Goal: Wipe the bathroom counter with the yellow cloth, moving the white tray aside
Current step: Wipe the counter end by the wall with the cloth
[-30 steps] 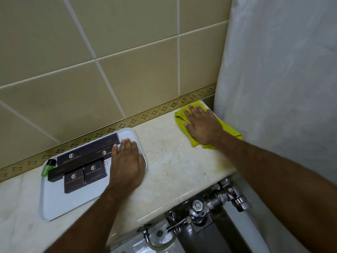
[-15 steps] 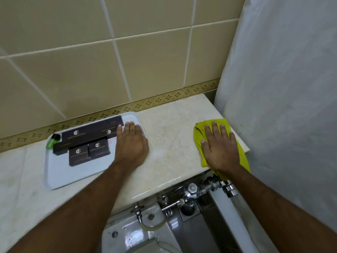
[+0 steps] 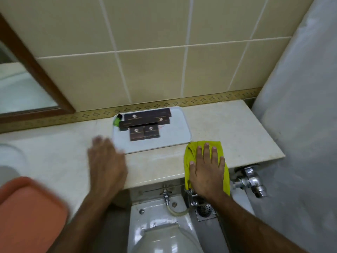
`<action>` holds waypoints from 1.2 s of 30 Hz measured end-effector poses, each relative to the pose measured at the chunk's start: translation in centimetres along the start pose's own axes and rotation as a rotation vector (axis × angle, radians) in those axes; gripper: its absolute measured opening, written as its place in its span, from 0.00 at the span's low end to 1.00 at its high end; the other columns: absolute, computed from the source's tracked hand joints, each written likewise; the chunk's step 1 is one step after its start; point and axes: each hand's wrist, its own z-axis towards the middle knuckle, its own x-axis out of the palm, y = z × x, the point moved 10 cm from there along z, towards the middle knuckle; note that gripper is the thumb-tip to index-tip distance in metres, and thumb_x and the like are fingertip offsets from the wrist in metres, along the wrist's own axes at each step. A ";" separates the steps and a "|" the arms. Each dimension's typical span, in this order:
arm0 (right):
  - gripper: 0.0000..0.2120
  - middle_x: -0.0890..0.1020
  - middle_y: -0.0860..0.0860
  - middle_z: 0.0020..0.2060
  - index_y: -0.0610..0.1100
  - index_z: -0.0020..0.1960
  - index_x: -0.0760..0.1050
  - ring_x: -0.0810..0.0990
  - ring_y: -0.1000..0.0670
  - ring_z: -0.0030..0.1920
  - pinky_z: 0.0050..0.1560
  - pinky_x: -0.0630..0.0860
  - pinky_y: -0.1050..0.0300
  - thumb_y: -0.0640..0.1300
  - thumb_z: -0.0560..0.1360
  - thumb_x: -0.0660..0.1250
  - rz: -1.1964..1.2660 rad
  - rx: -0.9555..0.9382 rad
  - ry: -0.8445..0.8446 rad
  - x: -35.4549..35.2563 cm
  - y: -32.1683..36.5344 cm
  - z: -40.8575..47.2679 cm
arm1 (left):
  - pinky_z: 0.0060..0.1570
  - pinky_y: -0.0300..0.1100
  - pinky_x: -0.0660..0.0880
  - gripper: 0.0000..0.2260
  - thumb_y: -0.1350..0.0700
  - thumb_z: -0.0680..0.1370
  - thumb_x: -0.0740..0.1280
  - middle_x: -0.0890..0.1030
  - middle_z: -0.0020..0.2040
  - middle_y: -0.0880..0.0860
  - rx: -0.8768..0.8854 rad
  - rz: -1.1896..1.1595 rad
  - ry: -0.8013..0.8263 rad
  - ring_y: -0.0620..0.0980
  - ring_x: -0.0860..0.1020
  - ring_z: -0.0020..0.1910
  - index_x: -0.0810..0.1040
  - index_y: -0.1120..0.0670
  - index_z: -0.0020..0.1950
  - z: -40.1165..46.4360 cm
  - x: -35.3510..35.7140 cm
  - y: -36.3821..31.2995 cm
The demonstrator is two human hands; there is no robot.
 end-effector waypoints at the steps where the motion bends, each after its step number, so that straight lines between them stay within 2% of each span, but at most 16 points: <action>1: 0.32 0.60 0.41 0.78 0.43 0.77 0.61 0.57 0.38 0.77 0.74 0.54 0.35 0.55 0.77 0.52 0.011 -0.020 0.015 0.4 1.6 -0.7 | 0.74 0.63 0.57 0.23 0.52 0.80 0.55 0.65 0.72 0.69 -0.091 0.024 0.012 0.66 0.60 0.74 0.63 0.66 0.70 -1.4 -0.6 4.1; 4: 0.32 0.59 0.41 0.78 0.43 0.77 0.61 0.57 0.37 0.77 0.74 0.54 0.34 0.55 0.76 0.51 0.071 -0.128 0.056 1.9 9.5 -3.2 | 0.69 0.67 0.60 0.28 0.52 0.77 0.51 0.67 0.66 0.77 -0.309 0.084 0.014 0.74 0.64 0.69 0.66 0.74 0.66 -6.3 -2.2 14.3; 7: 0.32 0.58 0.41 0.79 0.43 0.78 0.60 0.55 0.37 0.78 0.74 0.51 0.34 0.55 0.77 0.52 0.098 -0.285 0.103 3.8 19.8 -6.1 | 0.73 0.65 0.55 0.32 0.49 0.76 0.48 0.64 0.70 0.75 -0.388 0.064 0.097 0.72 0.60 0.73 0.64 0.74 0.69 -9.6 -1.7 19.9; 11: 0.31 0.57 0.43 0.79 0.44 0.78 0.58 0.53 0.38 0.78 0.75 0.48 0.35 0.55 0.78 0.53 0.083 -0.414 0.156 5.7 29.0 -7.5 | 0.77 0.57 0.48 0.33 0.48 0.77 0.45 0.58 0.76 0.69 -0.369 0.022 0.096 0.64 0.54 0.77 0.59 0.69 0.74 -9.4 -0.2 21.4; 15: 0.30 0.52 0.45 0.80 0.45 0.79 0.51 0.47 0.39 0.79 0.75 0.46 0.35 0.55 0.80 0.50 0.003 -0.655 0.227 7.8 35.9 -6.9 | 0.77 0.54 0.45 0.32 0.48 0.77 0.45 0.55 0.78 0.65 -0.356 0.041 0.066 0.60 0.50 0.79 0.57 0.65 0.76 -9.1 0.8 22.4; 18: 0.29 0.54 0.46 0.80 0.46 0.79 0.52 0.49 0.40 0.79 0.75 0.48 0.35 0.56 0.81 0.48 -0.043 -0.769 0.205 7.8 38.5 -6.0 | 0.77 0.53 0.45 0.31 0.47 0.78 0.46 0.55 0.78 0.64 -0.338 0.057 0.037 0.59 0.50 0.79 0.57 0.64 0.76 -9.1 1.0 22.8; 22: 0.28 0.56 0.45 0.80 0.44 0.79 0.55 0.50 0.41 0.79 0.77 0.48 0.37 0.55 0.82 0.47 0.033 -0.803 0.226 6.8 38.8 -6.5 | 0.77 0.53 0.46 0.30 0.48 0.79 0.49 0.56 0.78 0.64 -0.349 0.050 0.030 0.59 0.50 0.79 0.57 0.64 0.76 -9.2 1.2 22.7; 24: 0.26 0.59 0.43 0.78 0.43 0.77 0.60 0.54 0.42 0.79 0.77 0.50 0.40 0.54 0.82 0.51 0.130 -0.750 0.248 5.5 37.4 -6.6 | 0.77 0.53 0.44 0.29 0.49 0.80 0.51 0.54 0.79 0.63 -0.351 0.040 0.060 0.58 0.49 0.79 0.56 0.64 0.77 -9.2 1.3 22.7; 25: 0.25 0.64 0.40 0.76 0.43 0.74 0.64 0.60 0.40 0.76 0.75 0.56 0.40 0.52 0.80 0.55 0.166 -0.681 0.207 4.5 36.0 -6.3 | 0.77 0.53 0.44 0.29 0.49 0.80 0.51 0.53 0.79 0.63 -0.347 0.022 0.076 0.58 0.48 0.79 0.55 0.63 0.77 -9.1 1.4 22.7; 27: 0.21 0.78 0.40 0.62 0.43 0.63 0.73 0.75 0.36 0.62 0.60 0.70 0.42 0.53 0.75 0.63 0.140 -0.454 0.059 2.4 31.9 -5.7 | 0.77 0.52 0.42 0.28 0.49 0.81 0.51 0.50 0.80 0.62 -0.364 -0.080 0.114 0.57 0.45 0.79 0.53 0.62 0.77 -8.8 1.5 23.2; 28: 0.21 0.81 0.42 0.55 0.44 0.59 0.74 0.77 0.37 0.56 0.54 0.71 0.44 0.56 0.72 0.66 0.100 -0.306 0.041 1.9 29.5 -5.5 | 0.77 0.52 0.41 0.28 0.50 0.82 0.51 0.49 0.80 0.62 -0.380 -0.160 0.133 0.57 0.45 0.79 0.52 0.62 0.78 -8.6 1.5 23.4; 30: 0.26 0.81 0.44 0.53 0.44 0.56 0.74 0.76 0.38 0.54 0.52 0.70 0.45 0.63 0.69 0.68 0.083 -0.071 0.167 2.6 26.3 -5.3 | 0.77 0.51 0.42 0.27 0.51 0.82 0.52 0.51 0.80 0.62 -0.409 -0.281 0.125 0.57 0.46 0.79 0.52 0.63 0.77 -8.0 0.6 23.6; 31: 0.27 0.81 0.44 0.54 0.44 0.56 0.74 0.76 0.39 0.56 0.54 0.69 0.45 0.64 0.69 0.68 0.102 -0.025 0.248 3.4 26.0 -5.0 | 0.77 0.51 0.43 0.27 0.52 0.82 0.54 0.53 0.79 0.62 -0.414 -0.303 0.089 0.58 0.48 0.79 0.53 0.63 0.77 -7.6 -0.2 23.6; 34: 0.16 0.80 0.44 0.56 0.46 0.51 0.71 0.76 0.39 0.58 0.56 0.68 0.46 0.54 0.69 0.70 0.246 0.002 0.431 4.2 27.4 -3.5 | 0.78 0.51 0.48 0.28 0.52 0.80 0.57 0.57 0.78 0.62 -0.385 -0.322 -0.018 0.58 0.52 0.78 0.56 0.63 0.76 -5.5 -2.8 22.9; 36: 0.12 0.79 0.43 0.57 0.46 0.48 0.70 0.76 0.38 0.59 0.55 0.69 0.47 0.48 0.68 0.68 0.316 0.006 0.511 4.0 28.6 -2.9 | 0.77 0.51 0.51 0.28 0.52 0.80 0.59 0.59 0.78 0.61 -0.352 -0.360 -0.026 0.58 0.54 0.78 0.56 0.62 0.76 -3.3 -3.8 22.3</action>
